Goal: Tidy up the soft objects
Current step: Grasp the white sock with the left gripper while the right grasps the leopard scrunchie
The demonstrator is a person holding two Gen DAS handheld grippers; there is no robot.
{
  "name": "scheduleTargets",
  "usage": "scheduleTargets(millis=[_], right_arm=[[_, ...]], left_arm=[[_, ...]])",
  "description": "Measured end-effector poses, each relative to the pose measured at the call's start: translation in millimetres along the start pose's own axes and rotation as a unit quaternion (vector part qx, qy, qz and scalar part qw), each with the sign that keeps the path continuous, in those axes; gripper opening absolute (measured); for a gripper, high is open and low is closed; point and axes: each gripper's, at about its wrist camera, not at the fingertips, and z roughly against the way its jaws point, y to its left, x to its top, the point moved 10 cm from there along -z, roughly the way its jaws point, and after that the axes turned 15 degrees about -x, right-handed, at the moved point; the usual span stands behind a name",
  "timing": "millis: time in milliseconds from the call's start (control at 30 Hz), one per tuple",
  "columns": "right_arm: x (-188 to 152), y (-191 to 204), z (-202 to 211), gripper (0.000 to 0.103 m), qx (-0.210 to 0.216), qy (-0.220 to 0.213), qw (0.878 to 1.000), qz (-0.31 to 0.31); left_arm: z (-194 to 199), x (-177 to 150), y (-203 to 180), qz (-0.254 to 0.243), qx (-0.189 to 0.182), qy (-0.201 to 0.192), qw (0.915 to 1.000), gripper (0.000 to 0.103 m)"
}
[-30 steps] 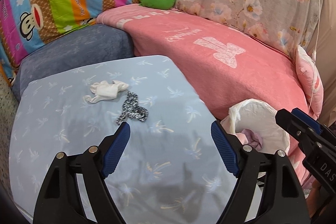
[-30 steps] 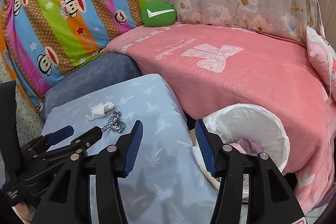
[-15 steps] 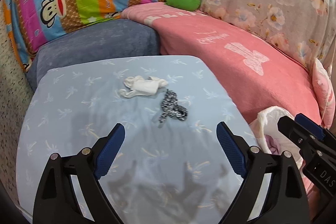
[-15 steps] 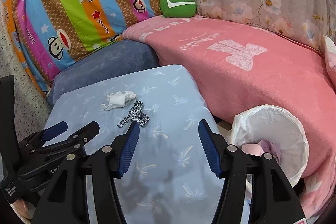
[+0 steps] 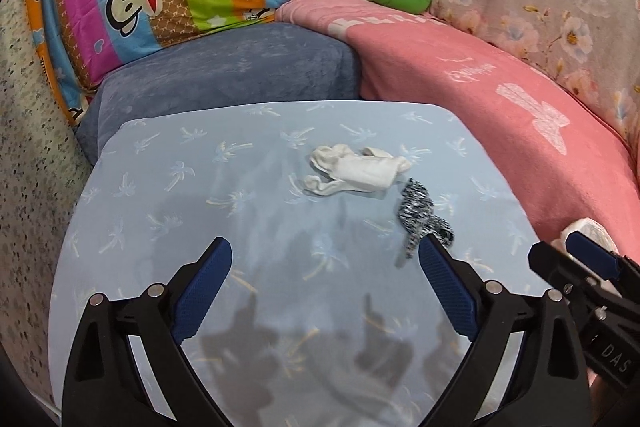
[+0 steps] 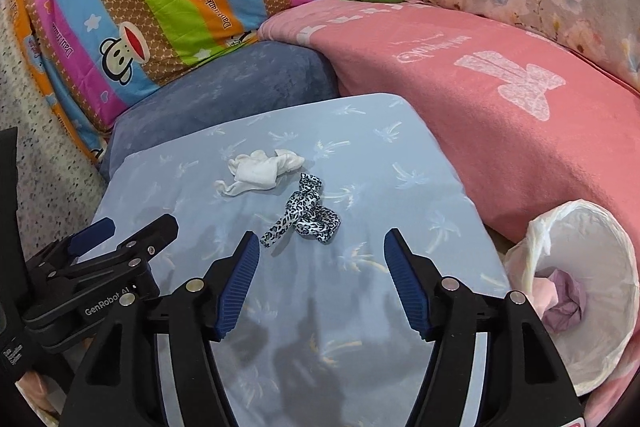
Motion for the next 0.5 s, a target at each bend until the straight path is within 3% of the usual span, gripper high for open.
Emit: scheduleTargets(millis=[500], right_arm=[[12,32,-106,0.064,0.006,0.04,0.999,-0.003]], left_arm=[[-93,32,22,0.02,-0.007,0.033,0.9992,0.091]])
